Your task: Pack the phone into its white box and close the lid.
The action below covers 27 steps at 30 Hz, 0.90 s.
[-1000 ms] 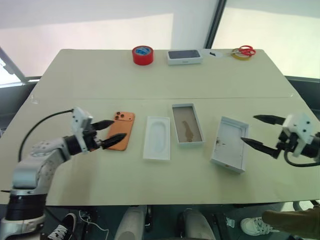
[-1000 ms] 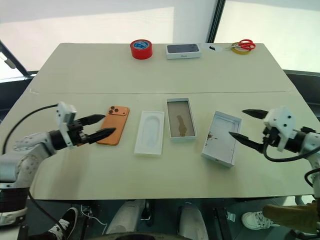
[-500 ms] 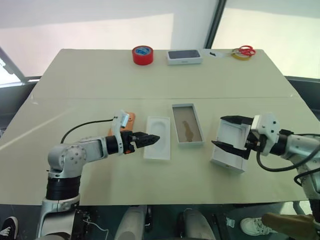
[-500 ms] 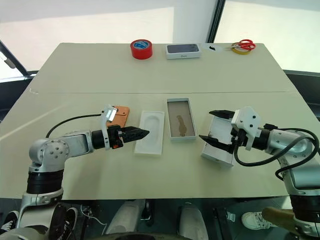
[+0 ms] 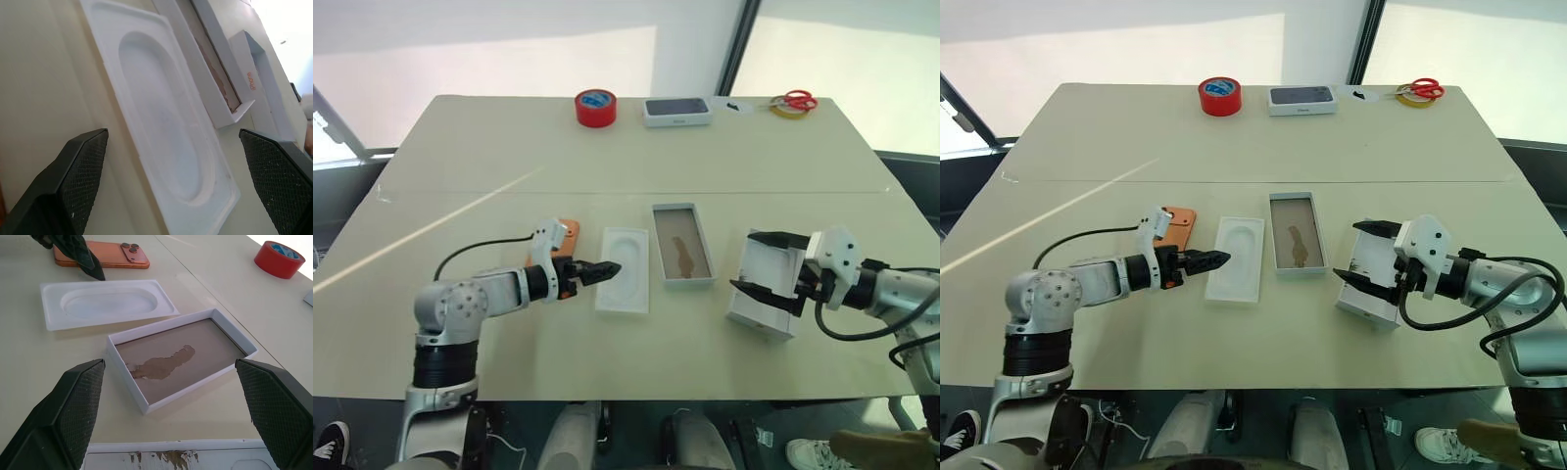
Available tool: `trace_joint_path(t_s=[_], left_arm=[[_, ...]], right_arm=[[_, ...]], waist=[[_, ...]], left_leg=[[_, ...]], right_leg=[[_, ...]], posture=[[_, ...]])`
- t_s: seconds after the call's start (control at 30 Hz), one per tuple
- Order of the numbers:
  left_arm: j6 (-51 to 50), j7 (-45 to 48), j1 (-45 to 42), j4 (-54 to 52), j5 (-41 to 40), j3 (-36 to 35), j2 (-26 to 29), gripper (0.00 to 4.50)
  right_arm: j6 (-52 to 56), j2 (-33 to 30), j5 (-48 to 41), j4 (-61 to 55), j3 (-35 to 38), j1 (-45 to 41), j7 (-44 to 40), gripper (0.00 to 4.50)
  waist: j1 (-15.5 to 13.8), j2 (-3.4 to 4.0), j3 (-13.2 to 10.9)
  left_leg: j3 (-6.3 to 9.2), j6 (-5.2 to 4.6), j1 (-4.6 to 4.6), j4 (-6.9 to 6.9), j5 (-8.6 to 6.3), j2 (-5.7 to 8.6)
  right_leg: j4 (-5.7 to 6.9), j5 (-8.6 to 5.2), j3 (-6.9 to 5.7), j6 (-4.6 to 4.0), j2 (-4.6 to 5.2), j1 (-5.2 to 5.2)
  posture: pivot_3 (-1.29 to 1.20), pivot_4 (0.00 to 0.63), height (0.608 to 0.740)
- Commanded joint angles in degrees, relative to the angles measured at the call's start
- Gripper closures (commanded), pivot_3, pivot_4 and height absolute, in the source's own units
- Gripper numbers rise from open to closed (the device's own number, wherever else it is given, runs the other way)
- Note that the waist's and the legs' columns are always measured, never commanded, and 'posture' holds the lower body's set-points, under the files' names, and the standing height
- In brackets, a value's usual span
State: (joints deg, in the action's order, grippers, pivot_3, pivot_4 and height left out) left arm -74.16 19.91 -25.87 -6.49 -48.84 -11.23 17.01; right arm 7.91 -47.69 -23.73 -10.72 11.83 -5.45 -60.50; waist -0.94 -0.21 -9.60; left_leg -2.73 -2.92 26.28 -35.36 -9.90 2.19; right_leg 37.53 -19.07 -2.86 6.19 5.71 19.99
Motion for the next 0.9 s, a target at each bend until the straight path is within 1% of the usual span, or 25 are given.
trace_joint_path(t_s=[0.03, 0.2, 0.3, 0.4, 0.43, 0.47, 0.5, 0.53, 0.73, 0.8, 0.9], left_arm=[[-4.44, -0.89, -2.45, 2.60, -2.76, -2.09, -2.22, 0.00], [-7.89, -0.67, -4.08, 5.38, -2.63, -2.22, -3.08, 0.00], [-8.53, -1.21, -3.97, 6.52, -1.64, -2.40, -2.95, 0.80], [-9.16, -2.00, -3.58, 6.11, -1.27, -2.83, -3.28, 2.33], [-9.33, -2.15, -3.53, 6.08, -1.36, -3.19, -3.57, 2.76], [-9.47, -2.46, -3.43, 6.08, -1.34, -3.64, -3.89, 3.34], [-9.62, -2.59, -3.33, 5.98, -1.52, -4.15, -4.22, 3.81], [-9.50, -2.66, -3.23, 5.81, -2.01, -5.08, -4.70, 4.44], [-9.28, -2.80, -4.12, 5.80, -3.51, -9.08, -5.35, 4.44], [-9.58, -3.12, -5.15, 6.57, -3.38, -9.99, -5.23, 4.44], [-10.73, -3.74, -6.66, 7.60, -3.59, -11.66, -4.62, 4.44]], right_arm=[[-1.07, 0.41, -0.32, 0.19, 0.76, -1.44, 0.31, 0.05], [-1.51, 0.59, 0.21, 0.98, 0.21, -2.47, 0.17, 0.05], [-1.58, 0.54, 0.31, 1.02, 0.35, -2.77, 0.16, 0.00], [-1.65, 0.44, 0.34, 0.71, 0.53, -2.45, 0.18, 0.00], [-1.67, 0.42, 0.35, 0.63, 0.56, -2.35, 0.17, 0.00], [-1.73, 0.44, 0.41, 0.60, 0.52, -2.26, 0.17, 0.00], [-1.84, 0.46, 0.55, 0.53, 0.41, -2.14, 0.17, 0.00], [-2.08, 0.55, 0.87, 0.59, 0.00, -2.05, 0.07, 0.00], [-6.98, 3.85, 7.67, 6.36, -10.07, -7.99, -1.78, 0.00], [-7.86, 5.77, 9.34, 9.13, -14.28, -11.44, -3.64, 0.00], [-9.60, 7.55, 11.33, 14.29, -18.74, -15.40, -6.70, 0.00]], waist=[[-0.02, -0.01, 0.00], [0.08, 0.00, 0.00], [0.10, -0.01, 0.00], [0.09, -0.01, 0.00], [0.10, -0.01, 0.00], [0.09, -0.01, 0.00], [0.07, -0.01, 0.00], [0.07, -0.01, 0.01], [0.49, -0.03, 0.01], [0.34, -0.03, 0.00], [0.16, -0.07, -0.03]], left_leg=[[0.00, -0.01, -0.01, -0.02, 0.00, 0.00], [0.02, 0.01, 0.00, -0.03, 0.01, 0.00], [0.02, 0.02, -0.01, -0.03, 0.02, 0.00], [0.02, 0.03, -0.01, -0.03, 0.01, 0.00], [0.02, 0.03, -0.01, -0.04, 0.01, 0.00], [0.02, 0.03, -0.01, -0.03, 0.01, 0.00], [0.02, 0.04, -0.01, -0.03, 0.01, 0.00], [0.02, 0.06, -0.01, -0.03, 0.00, 0.00], [0.02, 0.15, -0.04, 0.02, 0.03, -0.03], [0.02, 0.14, -0.03, 0.05, 0.08, -0.03], [0.02, 0.14, -0.03, 0.02, 0.08, -0.02]], right_leg=[[0.00, 0.00, -0.01, 0.00, 0.00, -0.09], [0.00, 0.00, -0.03, 0.01, -0.02, -0.11], [0.00, 0.00, -0.03, 0.01, -0.03, -0.13], [-0.01, 0.00, -0.03, 0.01, -0.03, -0.12], [-0.01, 0.00, -0.03, 0.01, -0.03, -0.12], [0.00, 0.00, -0.03, 0.01, -0.03, -0.12], [0.00, 0.00, -0.03, 0.01, -0.03, -0.12], [0.00, 0.00, -0.03, 0.01, -0.02, -0.12], [0.00, 0.00, -0.02, 0.01, -0.08, -0.09], [0.00, 0.00, -0.02, 0.01, -0.10, -0.04], [0.01, 0.00, -0.03, 0.01, -0.10, -0.08]], posture=[[0.00, 0.150, 0.735], [0.00, 0.150, 0.735], [0.00, 0.150, 0.735], [0.00, 0.150, 0.735], [0.00, 0.150, 0.735], [0.00, 0.150, 0.735], [0.00, 0.150, 0.735], [0.00, 0.150, 0.735], [0.00, 0.150, 0.735], [0.00, 0.150, 0.735], [0.00, 0.150, 0.735]])
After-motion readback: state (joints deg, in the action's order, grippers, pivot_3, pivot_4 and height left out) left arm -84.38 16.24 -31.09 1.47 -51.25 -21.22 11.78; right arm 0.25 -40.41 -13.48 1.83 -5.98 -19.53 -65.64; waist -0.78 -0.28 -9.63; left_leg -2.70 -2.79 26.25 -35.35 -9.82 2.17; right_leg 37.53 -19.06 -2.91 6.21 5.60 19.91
